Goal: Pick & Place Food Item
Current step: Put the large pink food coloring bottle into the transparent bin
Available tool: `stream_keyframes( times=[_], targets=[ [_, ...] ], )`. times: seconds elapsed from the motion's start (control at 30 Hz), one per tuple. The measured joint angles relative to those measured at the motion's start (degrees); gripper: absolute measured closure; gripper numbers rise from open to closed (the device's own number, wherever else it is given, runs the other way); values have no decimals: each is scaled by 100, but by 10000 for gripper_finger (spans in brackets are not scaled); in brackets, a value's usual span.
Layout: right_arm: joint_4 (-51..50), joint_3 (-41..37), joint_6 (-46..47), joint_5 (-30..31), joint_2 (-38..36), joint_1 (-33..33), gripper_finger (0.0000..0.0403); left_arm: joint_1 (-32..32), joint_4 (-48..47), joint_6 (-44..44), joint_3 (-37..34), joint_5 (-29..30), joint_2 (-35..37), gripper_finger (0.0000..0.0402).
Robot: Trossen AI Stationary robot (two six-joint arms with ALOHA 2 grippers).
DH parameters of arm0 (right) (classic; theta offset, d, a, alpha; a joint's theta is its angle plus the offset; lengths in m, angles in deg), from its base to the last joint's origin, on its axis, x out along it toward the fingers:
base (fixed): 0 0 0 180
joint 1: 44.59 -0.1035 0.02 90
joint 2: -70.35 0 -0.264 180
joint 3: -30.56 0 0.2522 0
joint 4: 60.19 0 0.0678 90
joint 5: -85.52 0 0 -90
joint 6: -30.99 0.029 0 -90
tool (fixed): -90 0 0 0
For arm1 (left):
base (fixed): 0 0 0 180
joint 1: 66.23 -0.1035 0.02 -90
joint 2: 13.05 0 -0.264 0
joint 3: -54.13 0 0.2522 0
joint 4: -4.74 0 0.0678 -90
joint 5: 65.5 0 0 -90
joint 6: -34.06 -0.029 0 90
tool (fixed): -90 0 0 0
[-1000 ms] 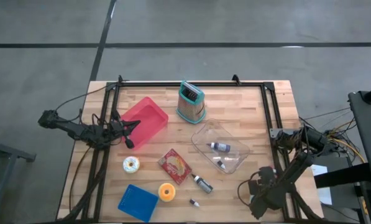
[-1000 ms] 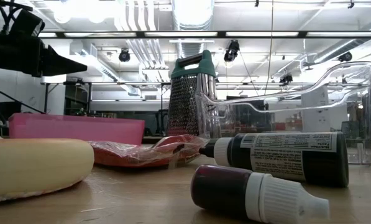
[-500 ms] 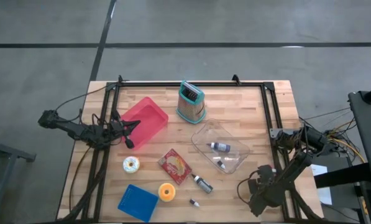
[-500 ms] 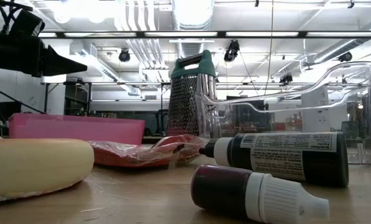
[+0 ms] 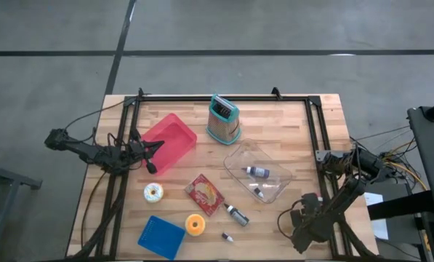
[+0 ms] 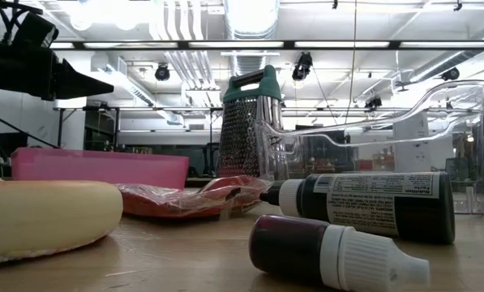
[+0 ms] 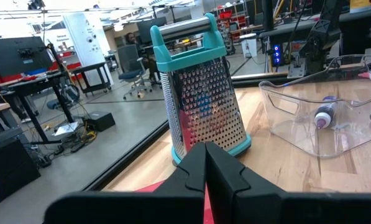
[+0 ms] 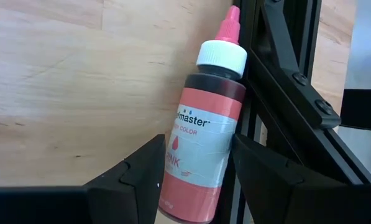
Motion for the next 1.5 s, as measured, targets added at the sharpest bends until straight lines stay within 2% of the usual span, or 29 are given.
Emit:
stream_keyframes(
  times=[0.17,0.87,1.5],
  targets=[
    [123,1,-25,387,-15,-11,223,-1,0,0,2,0,0,396],
    [554,35,-128,1333,15,411,223,0,0,0,1,-1,-2,396],
    [580,37,-175,1267,-7,428,272,0,0,0,1,0,-2,396]
  ],
)
